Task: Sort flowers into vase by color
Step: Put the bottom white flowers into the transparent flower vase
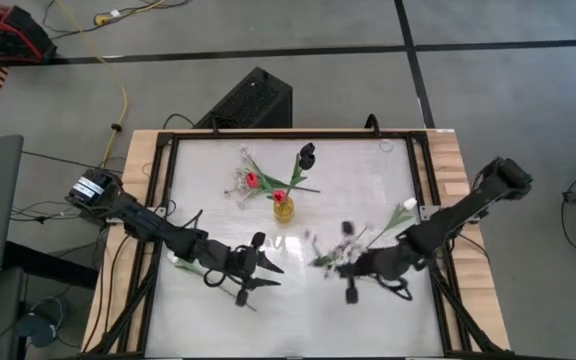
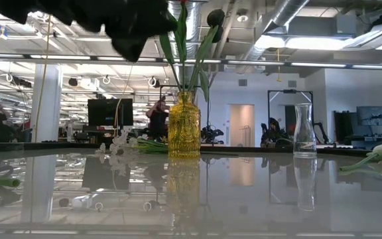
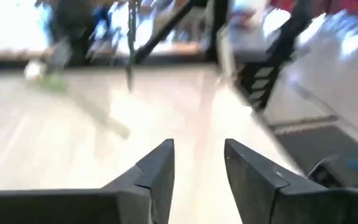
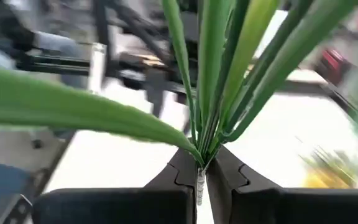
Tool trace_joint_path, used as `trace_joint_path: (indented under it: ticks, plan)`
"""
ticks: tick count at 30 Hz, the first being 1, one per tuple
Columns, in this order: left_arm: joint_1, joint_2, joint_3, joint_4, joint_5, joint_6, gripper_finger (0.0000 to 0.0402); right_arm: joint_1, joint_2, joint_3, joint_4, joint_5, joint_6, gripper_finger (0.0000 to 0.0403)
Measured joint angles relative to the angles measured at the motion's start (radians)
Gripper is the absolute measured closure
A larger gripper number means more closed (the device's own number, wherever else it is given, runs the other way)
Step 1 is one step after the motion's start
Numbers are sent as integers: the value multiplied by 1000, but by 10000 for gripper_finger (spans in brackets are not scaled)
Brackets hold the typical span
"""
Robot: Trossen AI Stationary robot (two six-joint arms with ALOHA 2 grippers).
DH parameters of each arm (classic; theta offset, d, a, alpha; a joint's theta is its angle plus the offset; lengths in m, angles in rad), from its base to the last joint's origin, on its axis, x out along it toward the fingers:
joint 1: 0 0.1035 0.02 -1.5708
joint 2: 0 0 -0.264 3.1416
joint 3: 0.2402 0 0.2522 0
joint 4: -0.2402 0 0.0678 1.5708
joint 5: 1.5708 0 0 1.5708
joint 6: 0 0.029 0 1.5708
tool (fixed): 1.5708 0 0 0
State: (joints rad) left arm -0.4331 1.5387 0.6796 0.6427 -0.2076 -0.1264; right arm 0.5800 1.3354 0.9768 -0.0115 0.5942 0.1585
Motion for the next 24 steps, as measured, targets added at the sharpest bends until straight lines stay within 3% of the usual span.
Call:
trace_joint_path:
  ticks: [5,10,17,24]
  plan:
    - [-14,2,0,-90,-164,-34,271,-16,-169,0,-415,214,203,360]
    - [-15,2,0,-66,-187,11,273,-139,-343,0,-744,360,362,363]
    - [-6,2,0,-60,-209,9,274,-508,-561,0,-855,313,276,364]
    - [-20,3,0,-44,-205,43,274,-871,-645,0,-801,42,131,364]
